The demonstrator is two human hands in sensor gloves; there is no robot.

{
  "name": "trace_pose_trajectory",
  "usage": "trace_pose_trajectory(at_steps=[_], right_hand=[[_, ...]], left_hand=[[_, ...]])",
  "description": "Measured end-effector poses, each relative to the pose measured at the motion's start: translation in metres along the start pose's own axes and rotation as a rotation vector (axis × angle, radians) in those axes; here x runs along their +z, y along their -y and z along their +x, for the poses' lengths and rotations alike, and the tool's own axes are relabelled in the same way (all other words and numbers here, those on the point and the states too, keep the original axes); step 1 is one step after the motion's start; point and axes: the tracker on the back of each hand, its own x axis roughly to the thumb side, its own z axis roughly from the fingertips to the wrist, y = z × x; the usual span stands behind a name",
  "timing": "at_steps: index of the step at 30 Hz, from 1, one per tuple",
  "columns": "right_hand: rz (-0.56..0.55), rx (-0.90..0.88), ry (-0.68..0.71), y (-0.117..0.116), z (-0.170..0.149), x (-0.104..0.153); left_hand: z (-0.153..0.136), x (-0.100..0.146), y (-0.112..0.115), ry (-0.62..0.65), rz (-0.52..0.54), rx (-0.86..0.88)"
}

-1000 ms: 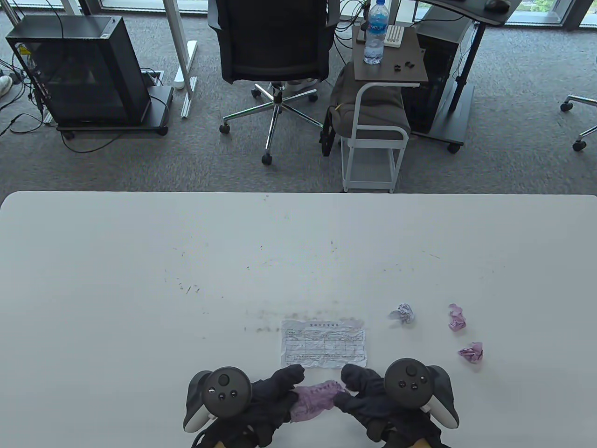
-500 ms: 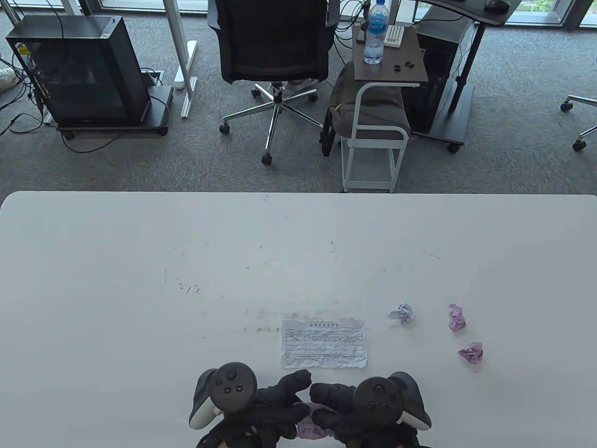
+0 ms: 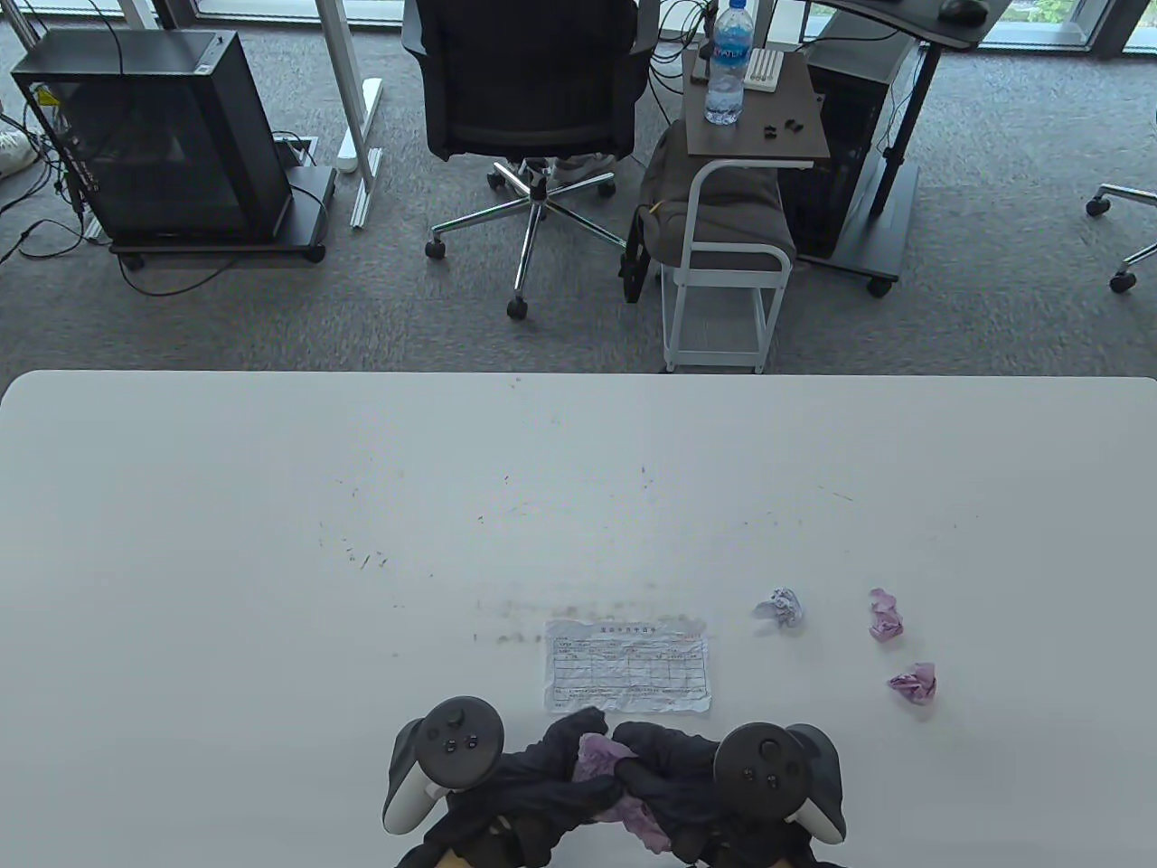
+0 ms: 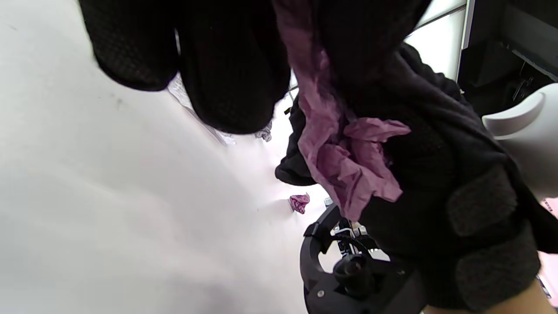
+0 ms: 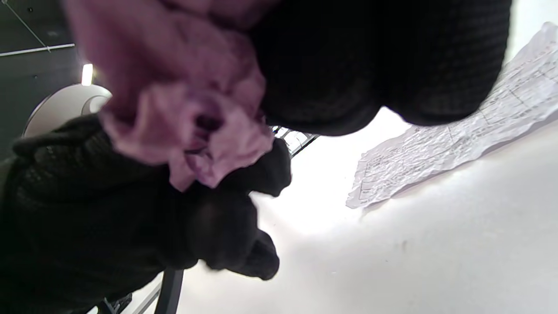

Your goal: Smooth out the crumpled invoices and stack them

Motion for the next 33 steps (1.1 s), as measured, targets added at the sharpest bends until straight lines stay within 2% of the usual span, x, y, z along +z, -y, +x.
trace_pose_trajectory(at_steps=[12, 15, 21, 22, 23, 25, 26, 29, 31, 33], right_hand=[[-0.085, -0.095, -0.153, 0.011, -0.023, 0.003], [-0.123, -0.1, -0.176, 0.018, -0.028, 0.004], [-0.025, -0.078, -0.105, 0.013, -0.026, 0.002], [0.007, -0.086, -0.083, 0.01, -0.024, 0.001], [0.04, -0.093, -0.062, 0.006, -0.021, -0.001], [0.092, -0.108, -0.017, -0.003, -0.016, -0.004], [0.108, -0.112, -0.004, -0.007, -0.013, -0.005], [0.114, -0.078, -0.005, -0.01, -0.01, -0.004], [0.125, -0.037, -0.017, -0.007, -0.012, -0.005], [0.118, -0.038, -0.054, -0.007, -0.014, -0.005]], left_hand=[[-0.009, 0.001, -0.01, -0.098, -0.006, -0.078], [-0.01, 0.003, -0.012, -0.137, -0.02, -0.185], [-0.001, 0.015, -0.032, 0.029, 0.214, -0.074], [0.001, 0.016, -0.033, 0.073, 0.206, -0.082], [0.004, 0.014, -0.031, 0.109, 0.148, -0.09], [0.008, 0.012, -0.022, 0.095, 0.039, -0.129], [0.011, 0.009, -0.016, 0.091, 0.021, -0.18], [0.016, 0.006, -0.009, 0.106, 0.06, -0.279], [0.02, 0.007, -0.011, 0.149, 0.161, -0.27], [0.021, 0.009, -0.011, 0.162, 0.177, -0.266]])
